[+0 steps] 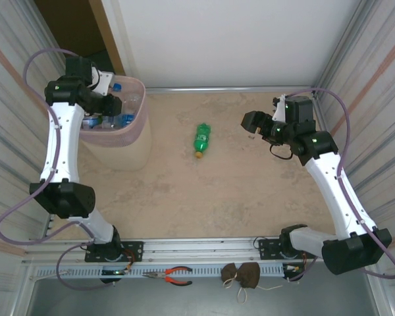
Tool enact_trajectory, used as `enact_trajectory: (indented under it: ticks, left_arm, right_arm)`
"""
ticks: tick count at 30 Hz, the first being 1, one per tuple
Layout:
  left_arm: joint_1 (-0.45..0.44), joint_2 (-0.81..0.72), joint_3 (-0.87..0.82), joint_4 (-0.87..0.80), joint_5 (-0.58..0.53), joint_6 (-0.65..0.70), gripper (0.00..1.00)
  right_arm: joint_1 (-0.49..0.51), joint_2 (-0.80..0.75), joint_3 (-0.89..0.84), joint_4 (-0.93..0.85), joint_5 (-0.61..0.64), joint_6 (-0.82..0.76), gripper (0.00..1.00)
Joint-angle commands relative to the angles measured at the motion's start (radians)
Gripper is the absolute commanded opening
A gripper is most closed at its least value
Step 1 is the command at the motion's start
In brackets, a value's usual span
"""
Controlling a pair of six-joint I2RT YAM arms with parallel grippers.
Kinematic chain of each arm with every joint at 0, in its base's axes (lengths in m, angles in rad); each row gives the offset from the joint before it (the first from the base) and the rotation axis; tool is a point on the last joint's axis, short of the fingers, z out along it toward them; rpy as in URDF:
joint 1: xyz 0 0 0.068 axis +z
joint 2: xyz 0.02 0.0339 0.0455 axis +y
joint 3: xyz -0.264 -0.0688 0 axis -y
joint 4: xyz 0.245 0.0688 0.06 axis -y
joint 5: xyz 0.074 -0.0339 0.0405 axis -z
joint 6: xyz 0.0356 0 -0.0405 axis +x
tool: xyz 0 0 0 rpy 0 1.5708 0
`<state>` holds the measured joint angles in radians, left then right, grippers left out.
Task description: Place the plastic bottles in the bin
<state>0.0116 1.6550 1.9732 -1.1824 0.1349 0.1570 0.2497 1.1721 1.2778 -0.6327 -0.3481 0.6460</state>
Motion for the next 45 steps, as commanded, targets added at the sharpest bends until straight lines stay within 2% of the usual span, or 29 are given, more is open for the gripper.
enact_trajectory:
  ticks: [1,12,17,20,25,31,33,39,45]
  left_arm:
    - [0.001,0.029,-0.088,-0.009,-0.005,0.034,0.39]
    - [0.006,0.079,-0.136,0.033,0.018,0.034,0.43]
    - [0.010,0.068,-0.076,0.025,0.021,0.015,0.42]
    - [0.021,0.047,-0.029,0.029,0.062,0.008,0.43]
    - [0.024,0.069,0.064,-0.039,0.093,0.018,0.46]
    - [0.023,0.069,0.022,-0.047,0.092,0.023,0.47]
    - [0.023,0.074,-0.005,-0.045,0.089,0.023,0.50]
    - [0.023,0.026,-0.031,-0.004,0.086,-0.001,0.68]
    - [0.024,-0.032,0.033,0.007,0.122,-0.030,0.78]
  right_arm:
    - [0.009,0.002,0.024,0.009,-0.020,0.006,0.80]
    - [0.011,-0.005,0.017,0.011,-0.015,0.009,0.80]
    - [0.011,-0.005,0.025,0.006,-0.012,0.007,0.80]
    - [0.011,-0.005,0.027,0.005,-0.013,0.008,0.80]
    - [0.014,-0.005,0.027,0.004,-0.012,0.009,0.79]
    - [0.019,-0.008,0.025,0.003,-0.006,0.009,0.79]
    - [0.020,-0.009,0.026,0.004,-0.009,0.009,0.79]
    - [0.020,-0.011,0.032,-0.001,-0.006,0.007,0.79]
    - [0.020,-0.029,0.033,-0.004,0.006,0.007,0.80]
